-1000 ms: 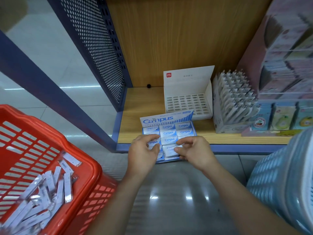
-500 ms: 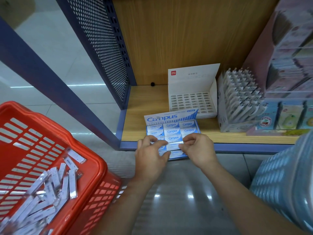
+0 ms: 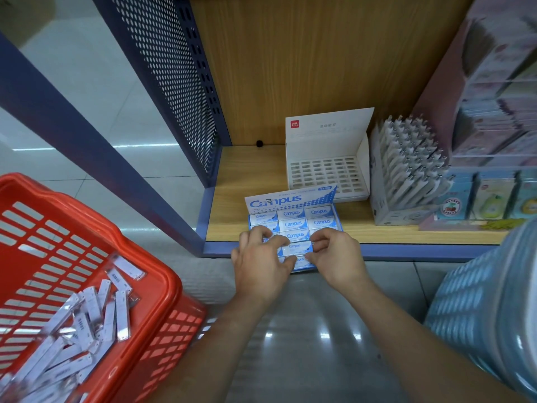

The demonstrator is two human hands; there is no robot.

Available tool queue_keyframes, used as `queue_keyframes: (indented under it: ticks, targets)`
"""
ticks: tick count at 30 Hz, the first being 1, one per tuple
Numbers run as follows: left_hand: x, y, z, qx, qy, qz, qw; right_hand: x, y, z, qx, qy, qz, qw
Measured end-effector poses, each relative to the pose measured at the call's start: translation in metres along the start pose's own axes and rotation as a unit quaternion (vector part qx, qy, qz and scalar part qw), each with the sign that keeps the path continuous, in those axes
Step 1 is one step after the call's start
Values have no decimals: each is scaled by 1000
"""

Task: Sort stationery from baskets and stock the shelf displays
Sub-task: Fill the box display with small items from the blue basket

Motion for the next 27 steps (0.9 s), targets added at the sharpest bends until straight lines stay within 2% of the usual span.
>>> queue_keyframes:
  ticks: [4, 8, 12, 14, 18, 22, 27]
  targets:
    - [0, 2, -2, -42, 15, 6, 999, 0, 1, 0, 18, -7, 3, 1000]
    - [2, 5, 2, -59, -50, -35, 996, 4, 2, 4, 65, -12, 1, 998]
    - [-1, 10, 6, -43, -63, 26, 997, 6, 1, 6, 91, -33, -1, 995]
    - [-2, 12, 6, -47, -63, 24, 997, 5, 2, 4, 78, -25, -4, 997]
    - [1, 12, 11, -43, -105, -31, 993, 3, 6, 3, 30, -23, -31, 999]
    - [-4, 1, 11, -64, -86, 6, 994, 1, 6, 1, 0, -7, -43, 999]
    - [-5, -4, 5, -112, -65, 12, 991, 1, 3, 0, 3, 26, -23, 999]
Point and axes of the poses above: each hand's wrist, its own y-axis towards the middle knuckle, its own x-axis out of the back of the hand, z = x × y, the point moved 6 cm from there along y, towards the middle knuckle
